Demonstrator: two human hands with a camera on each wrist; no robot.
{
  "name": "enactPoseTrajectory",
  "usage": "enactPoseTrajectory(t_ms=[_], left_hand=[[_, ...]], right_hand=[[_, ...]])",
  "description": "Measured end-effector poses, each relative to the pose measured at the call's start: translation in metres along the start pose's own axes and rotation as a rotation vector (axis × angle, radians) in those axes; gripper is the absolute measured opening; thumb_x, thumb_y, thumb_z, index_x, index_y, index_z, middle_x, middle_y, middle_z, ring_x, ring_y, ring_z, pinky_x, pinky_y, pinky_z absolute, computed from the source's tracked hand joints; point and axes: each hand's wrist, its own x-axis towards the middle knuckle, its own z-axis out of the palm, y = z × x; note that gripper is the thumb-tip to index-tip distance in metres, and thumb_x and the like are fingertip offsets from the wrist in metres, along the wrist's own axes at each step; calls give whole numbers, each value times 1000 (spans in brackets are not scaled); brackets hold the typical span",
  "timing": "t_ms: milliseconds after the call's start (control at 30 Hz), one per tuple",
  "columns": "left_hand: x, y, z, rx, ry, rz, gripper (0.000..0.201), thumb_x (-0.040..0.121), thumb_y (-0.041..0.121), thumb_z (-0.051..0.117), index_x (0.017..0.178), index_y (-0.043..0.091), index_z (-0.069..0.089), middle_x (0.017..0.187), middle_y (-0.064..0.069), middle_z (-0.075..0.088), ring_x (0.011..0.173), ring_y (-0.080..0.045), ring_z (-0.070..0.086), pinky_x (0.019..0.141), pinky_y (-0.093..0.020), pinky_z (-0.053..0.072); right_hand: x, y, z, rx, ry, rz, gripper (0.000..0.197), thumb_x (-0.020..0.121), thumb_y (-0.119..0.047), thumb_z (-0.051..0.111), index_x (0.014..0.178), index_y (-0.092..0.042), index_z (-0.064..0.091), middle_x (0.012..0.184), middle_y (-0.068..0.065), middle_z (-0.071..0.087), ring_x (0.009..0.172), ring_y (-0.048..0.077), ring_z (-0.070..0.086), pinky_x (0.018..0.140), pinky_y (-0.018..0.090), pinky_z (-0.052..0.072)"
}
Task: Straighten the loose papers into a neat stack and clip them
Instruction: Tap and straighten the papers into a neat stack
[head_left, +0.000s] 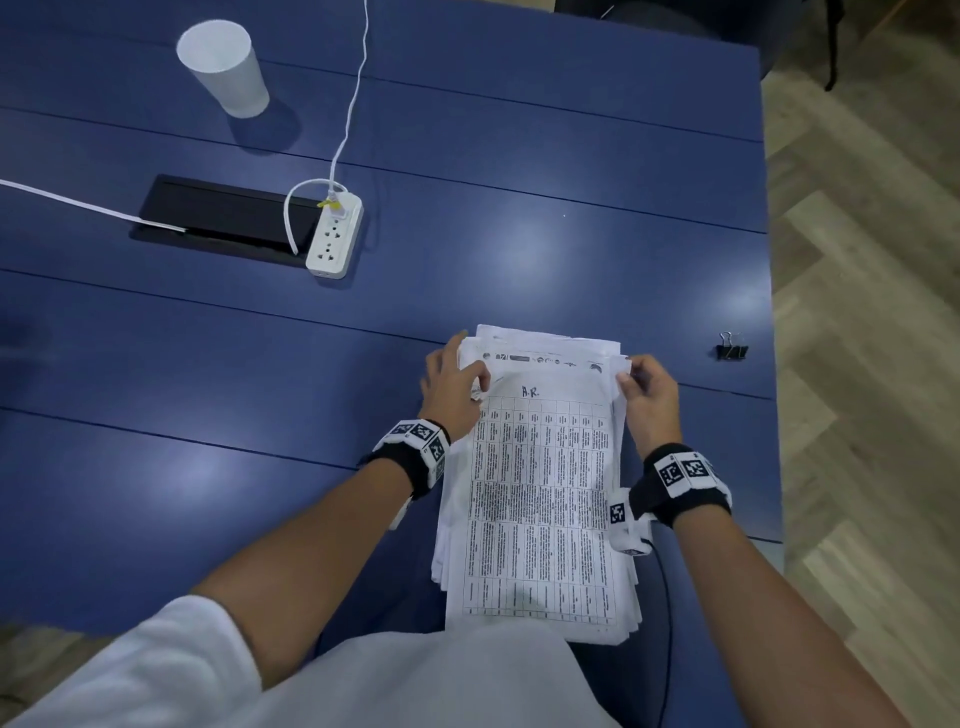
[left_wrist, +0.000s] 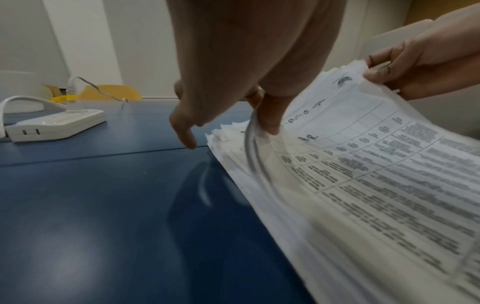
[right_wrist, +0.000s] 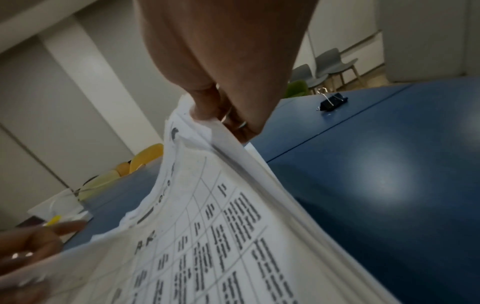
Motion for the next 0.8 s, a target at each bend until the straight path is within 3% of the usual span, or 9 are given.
enactPoseTrajectory(t_ms=[67,167,233,367,467,533,600,700,800], left_hand=[[9,1,-4,62,-117,25,21,83,1,59,83,18,47,158,3,11,138,-26,13,100,-51,25],[25,3,-11,124,-244,50,17,88,5,54,84,16,42,156,1,21,139,-30,17,103,-52,32],[30,5,-11,168,-249,65,17,87,6,55,83,15,41,146,-2,33,132,-30,26,98,-48,37],[32,9,-11,286,-253,55,15,86,12,55,85,20,42,117,-3,44,116,-26,35,94,-43,31],[32,12,-13,41,-319,-14,32,82,3,61,97,19,38,101,-5,48,94,-27,47,81,-41,42],[29,13,-17,-125,-372,-81,63,76,0,72,121,19,33,105,-6,48,92,-25,50,83,-41,48],[27,15,-16,-121,-406,-120,83,70,1,80,137,18,33,117,-4,48,105,-23,50,90,-33,44],[24,14,-16,-104,-392,-129,71,72,2,79,135,15,49,133,-8,48,122,-23,48,91,-22,38],[22,12,-20,-216,-318,-162,60,71,0,78,126,16,58,136,-5,53,111,-18,56,89,-20,42]], right_hand=[[-1,1,0,69,-49,25,32,95,2,47,85,-25,60,91,7,69,86,19,63,84,37,51],[2,2,1,199,-54,88,34,96,5,43,88,-24,60,89,3,68,84,18,64,83,34,51],[4,4,2,253,-33,126,34,95,6,43,88,-22,62,90,3,68,83,17,64,82,34,52],[8,9,4,365,-20,192,40,92,6,44,82,-27,65,93,7,66,85,23,61,84,39,50],[10,10,3,389,-40,243,30,94,0,48,86,-25,63,97,9,66,83,22,63,78,35,53],[11,13,3,398,-89,308,23,98,-5,47,96,-23,60,107,8,65,90,22,63,80,37,53],[10,19,4,387,-143,372,24,101,-6,42,110,-21,60,113,5,66,96,20,65,84,36,53],[10,27,3,360,-154,433,26,103,-10,40,120,-10,59,110,7,68,94,20,66,84,35,53],[13,29,3,237,-98,393,22,102,-15,44,102,-15,66,95,6,69,80,18,65,76,31,53]])
